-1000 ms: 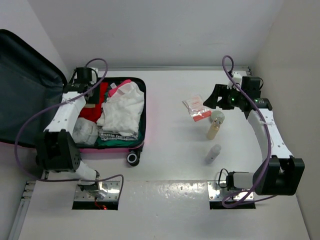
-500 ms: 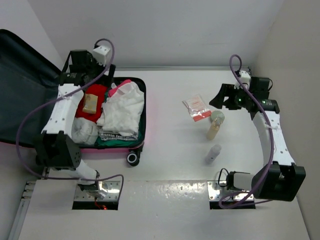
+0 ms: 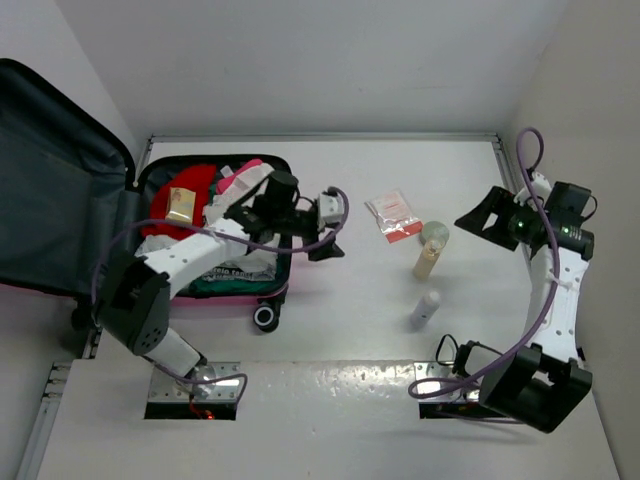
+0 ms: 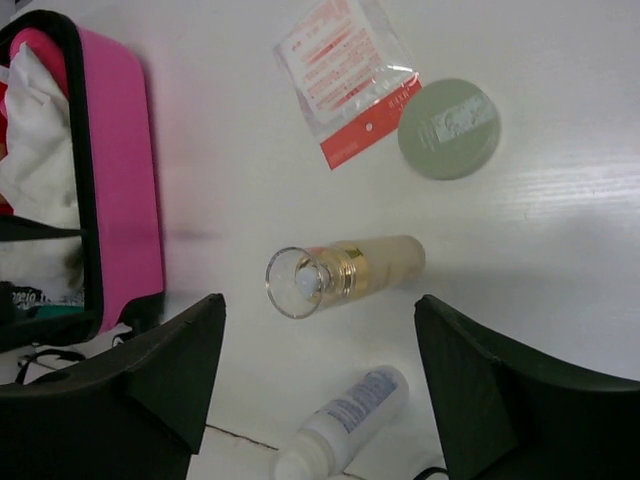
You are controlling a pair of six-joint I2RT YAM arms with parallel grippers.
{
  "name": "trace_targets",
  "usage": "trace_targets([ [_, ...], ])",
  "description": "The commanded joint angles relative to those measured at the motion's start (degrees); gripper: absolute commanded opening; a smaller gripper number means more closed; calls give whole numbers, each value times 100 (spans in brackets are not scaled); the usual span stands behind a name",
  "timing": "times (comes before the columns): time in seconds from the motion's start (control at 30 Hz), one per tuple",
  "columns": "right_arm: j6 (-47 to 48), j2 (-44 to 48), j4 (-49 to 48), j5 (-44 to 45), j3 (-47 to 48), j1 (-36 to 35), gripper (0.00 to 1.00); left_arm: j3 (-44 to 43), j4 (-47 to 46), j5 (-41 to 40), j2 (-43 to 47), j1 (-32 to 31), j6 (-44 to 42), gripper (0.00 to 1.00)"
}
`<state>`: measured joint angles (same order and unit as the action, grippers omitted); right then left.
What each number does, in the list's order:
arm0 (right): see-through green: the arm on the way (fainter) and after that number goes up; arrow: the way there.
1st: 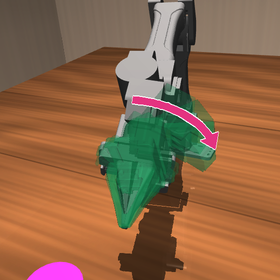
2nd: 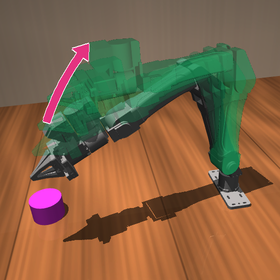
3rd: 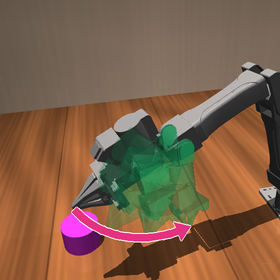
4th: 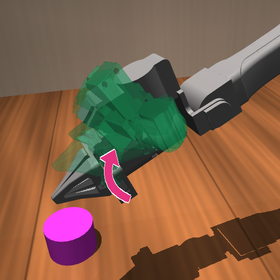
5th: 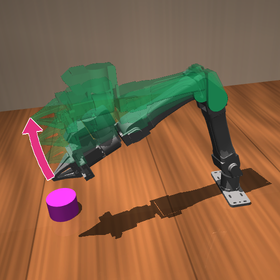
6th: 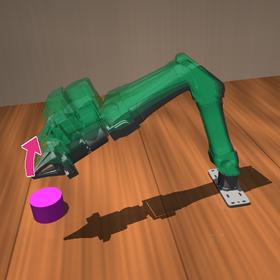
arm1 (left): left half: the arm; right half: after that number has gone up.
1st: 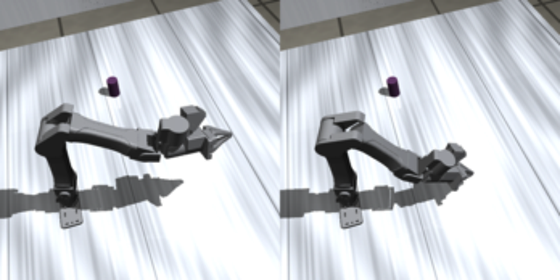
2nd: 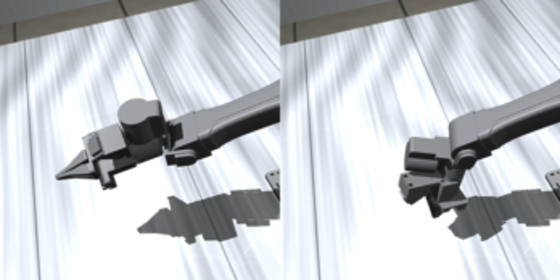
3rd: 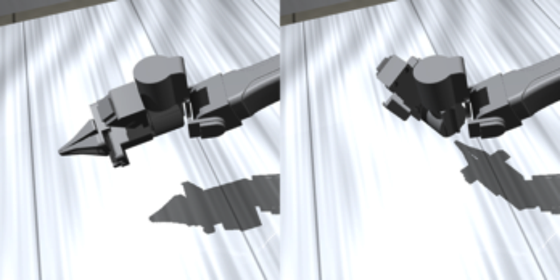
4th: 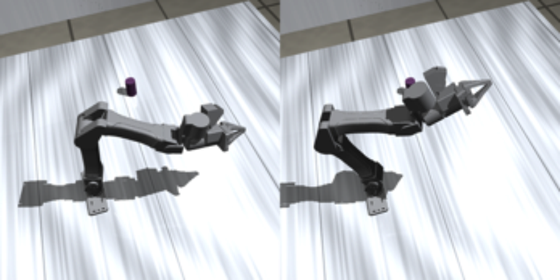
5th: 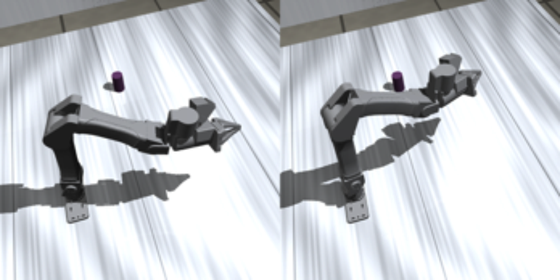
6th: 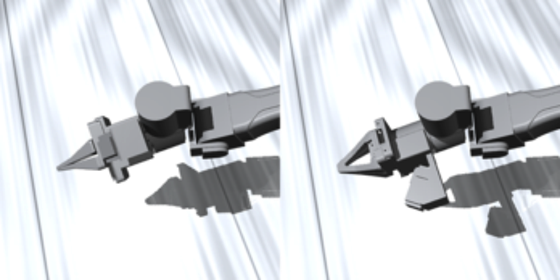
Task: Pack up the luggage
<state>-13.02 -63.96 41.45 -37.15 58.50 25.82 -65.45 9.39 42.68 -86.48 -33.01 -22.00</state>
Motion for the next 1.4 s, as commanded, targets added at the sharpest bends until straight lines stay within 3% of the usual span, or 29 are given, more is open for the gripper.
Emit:
trace_targets([
  [0.0,80,139,635,-13,-32,273,74,347,-1929,741,-158,-266,-174,72],
  [0.03,71,130,749,-38,-58,326,73,349,-2541,742,-385,-415,-51,70],
  [0.23,-236,104,1084,-144,-304,590,67,-142,-4003,672,-1685,-881,775,69],
  [0.37,-316,-81,1260,146,-348,739,65,-609,-4498,610,-2241,-1110,1320,69],
  [0.77,-342,-389,1409,199,-76,1170,62,-1356,-4559,329,-3418,-1480,1558,85],
  [1.37,167,-776,1656,173,460,1522,64,-2191,-4964,153,-4501,-1752,2305,87],
])
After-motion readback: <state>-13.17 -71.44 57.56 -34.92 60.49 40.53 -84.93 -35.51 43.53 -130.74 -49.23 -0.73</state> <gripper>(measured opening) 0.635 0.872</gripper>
